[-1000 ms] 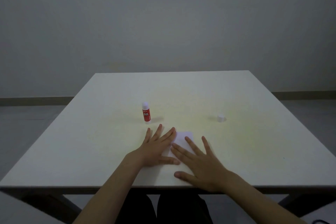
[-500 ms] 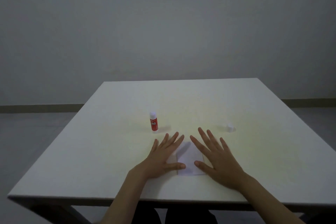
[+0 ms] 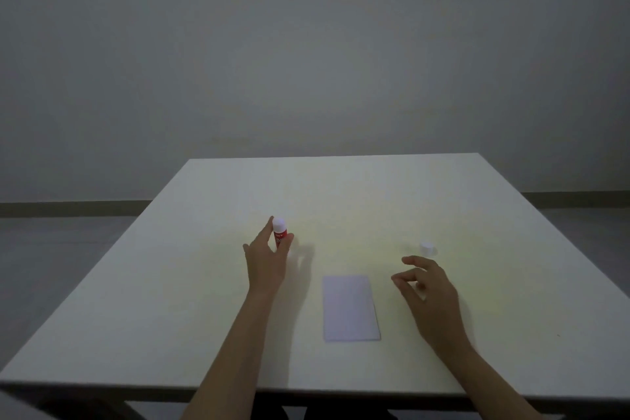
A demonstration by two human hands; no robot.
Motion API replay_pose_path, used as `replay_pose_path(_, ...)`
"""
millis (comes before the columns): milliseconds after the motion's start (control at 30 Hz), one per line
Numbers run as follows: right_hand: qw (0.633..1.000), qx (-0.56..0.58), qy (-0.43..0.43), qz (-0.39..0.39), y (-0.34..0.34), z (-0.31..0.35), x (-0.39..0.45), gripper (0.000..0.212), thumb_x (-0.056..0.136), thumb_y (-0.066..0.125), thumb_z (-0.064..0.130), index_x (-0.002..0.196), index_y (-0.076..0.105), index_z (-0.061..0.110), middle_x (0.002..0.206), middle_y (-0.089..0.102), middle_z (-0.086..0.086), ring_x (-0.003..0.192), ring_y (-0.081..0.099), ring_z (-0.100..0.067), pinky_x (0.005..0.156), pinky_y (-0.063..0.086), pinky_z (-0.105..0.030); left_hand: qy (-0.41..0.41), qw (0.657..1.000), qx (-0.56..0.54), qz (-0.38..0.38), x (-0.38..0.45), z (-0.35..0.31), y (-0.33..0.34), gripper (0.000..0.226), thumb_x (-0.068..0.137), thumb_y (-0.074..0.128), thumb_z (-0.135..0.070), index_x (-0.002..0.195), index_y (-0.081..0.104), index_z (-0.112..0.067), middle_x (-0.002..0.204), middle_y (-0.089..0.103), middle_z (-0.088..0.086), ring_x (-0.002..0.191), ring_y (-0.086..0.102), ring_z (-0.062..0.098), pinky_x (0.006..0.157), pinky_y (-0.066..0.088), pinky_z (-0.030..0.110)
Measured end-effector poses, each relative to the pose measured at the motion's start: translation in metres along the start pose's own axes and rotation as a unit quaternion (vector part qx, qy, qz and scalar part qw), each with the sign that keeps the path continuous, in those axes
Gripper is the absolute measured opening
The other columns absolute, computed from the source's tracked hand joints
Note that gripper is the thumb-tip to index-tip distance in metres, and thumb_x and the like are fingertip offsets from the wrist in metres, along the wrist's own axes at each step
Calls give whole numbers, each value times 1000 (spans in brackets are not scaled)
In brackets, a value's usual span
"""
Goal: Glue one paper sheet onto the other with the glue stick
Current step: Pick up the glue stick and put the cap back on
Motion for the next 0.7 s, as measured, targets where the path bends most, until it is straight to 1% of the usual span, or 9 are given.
replay_pose_path(33, 1000, 10, 12, -5, -2, -3, 1, 15, 78, 70, 3, 69, 67, 15, 106, 63, -2, 96, 60, -25, 75, 44, -29, 9, 1000, -10, -12, 0, -3, -1, 17, 90, 55, -20, 86, 62, -4, 73, 67, 13, 66, 60, 10, 101, 40, 48)
replay_pose_path(100, 999, 30, 28, -4, -2, -7, 1, 21, 76, 73, 6, 63, 63, 20, 100, 62, 1, 90, 60, -24, 69, 43, -27, 13, 999, -28, -25, 0, -5, -3, 23, 88, 55, -17, 71, 55, -1, 57, 58, 8, 51, 49, 4, 74, 41, 32)
replay_pose_path(233, 998, 45, 32, -10, -2, -4, 0, 32, 74, 76, 11, 55, 53, 22, 91, 63, -3, 86, 59, -21, 67, 41, -25, 13, 999, -26, -16, -3, -5, -5, 25, 83, 59, -17, 60, 57, -5, 56, 64, 9, 60, 54, 9, 63, 40, 20)
replay_pose_path(333, 1000, 24, -8, 4, 0, 10, 1, 14, 83, 66, 7, 70, 62, 11, 87, 63, -6, 84, 60, -25, 70, 43, -29, 48, 997, -40, 49, -11, -22, 3, 31, 82, 62, -21, 53, 60, -8, 57, 70, 5, 70, 63, 2, 64, 41, 3)
replay_pose_path(367, 999, 11, -34, 29, 5, 19, 0, 8, 86, 62, 6, 80, 65, 9, 90, 63, -5, 87, 60, -24, 74, 44, -31, 55, 994, -51, 79, -14, -30, 8, 31, 82, 63, -23, 54, 63, -9, 59, 72, 1, 74, 66, -1, 66, 42, 2)
replay_pose_path(433, 991, -15, -59, 120, 29, 33, -8, 18, 92, 54, 13, 107, 64, 13, 108, 61, -1, 99, 58, -19, 89, 45, -33, 58, 986, -82, 136, -24, -46, 18, 20, 81, 66, -22, 64, 71, -14, 68, 75, -11, 84, 67, -6, 72, 45, 3)
replay_pose_path(533, 967, 59, -18, 248, 64, 56, -20, 39, 98, 39, 27, 136, 41, 25, 132, 48, 13, 118, 48, -5, 104, 35, -25, 59, 968, -136, 200, -41, -70, 31, 10, 80, 69, -18, 82, 76, -25, 88, 76, -14, 90, 70, 1, 79, 52, 12)
replay_pose_path(600, 939, 144, 16, 313, 78, 73, -22, 37, 98, 34, 34, 135, 41, 30, 128, 50, 23, 112, 50, 8, 94, 38, -9, 61, 958, -173, 222, -51, -83, 33, 16, 81, 68, -15, 82, 75, -29, 92, 77, -7, 90, 72, 8, 79, 55, 18)
replay_pose_path(700, 912, 209, 34, 352, 79, 82, -17, 26, 97, 41, 30, 112, 60, 22, 100, 69, 10, 85, 61, -1, 70, 46, -7, 72, 955, -191, 217, -58, -96, 27, 18, 80, 69, -15, 80, 73, -32, 85, 78, -5, 81, 73, 12, 68, 56, 20)
Point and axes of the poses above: each hand's wrist, its own x-axis towards the middle knuckle, its own y-axis out of the palm, z = x × y, the point moved 10 cm from there along x, towards the middle knuckle
